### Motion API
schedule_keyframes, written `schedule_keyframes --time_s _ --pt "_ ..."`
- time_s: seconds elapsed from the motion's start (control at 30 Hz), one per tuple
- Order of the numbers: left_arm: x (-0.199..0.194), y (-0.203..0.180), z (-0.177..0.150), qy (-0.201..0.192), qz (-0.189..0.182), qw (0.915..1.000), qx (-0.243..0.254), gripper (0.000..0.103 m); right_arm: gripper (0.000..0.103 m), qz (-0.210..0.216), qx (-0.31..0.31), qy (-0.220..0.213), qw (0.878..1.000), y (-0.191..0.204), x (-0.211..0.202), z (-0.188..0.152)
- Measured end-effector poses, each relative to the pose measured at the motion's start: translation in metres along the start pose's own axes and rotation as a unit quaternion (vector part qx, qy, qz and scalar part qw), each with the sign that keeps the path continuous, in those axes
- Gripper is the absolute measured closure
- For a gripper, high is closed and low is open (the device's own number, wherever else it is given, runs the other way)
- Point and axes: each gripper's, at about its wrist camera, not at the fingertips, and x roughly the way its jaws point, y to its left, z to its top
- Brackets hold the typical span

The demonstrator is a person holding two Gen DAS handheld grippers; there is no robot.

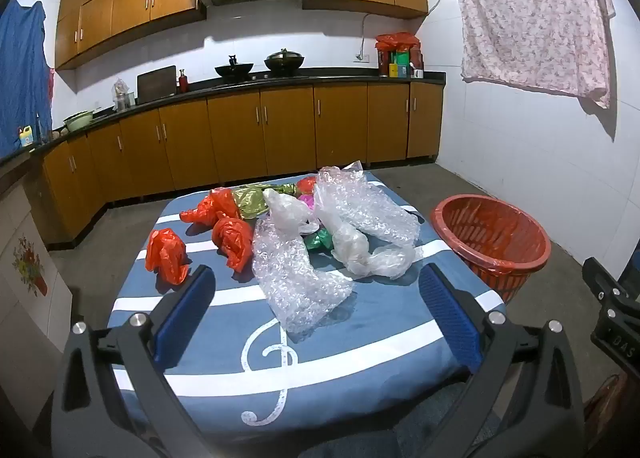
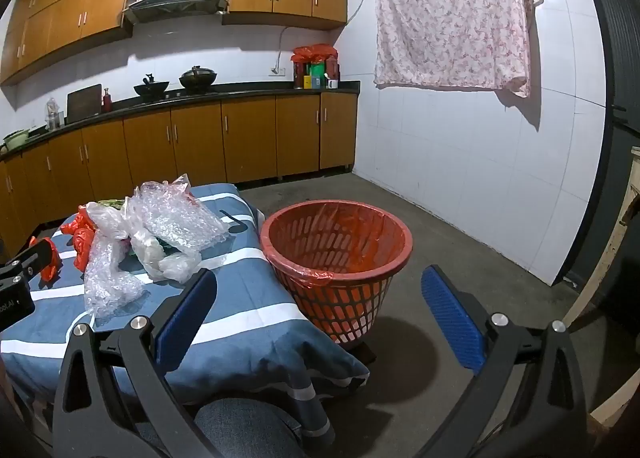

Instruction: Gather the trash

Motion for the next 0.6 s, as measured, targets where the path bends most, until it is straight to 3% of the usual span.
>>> schedule_keyframes --time_s 0.6 --pt "-0.0001 -0.0001 0.0000 0.000 0.001 1.0000 0.001 0.004 0.002 -0.001 -0.001 -0.001 1.000 0.0013 0.0005 -0.0001"
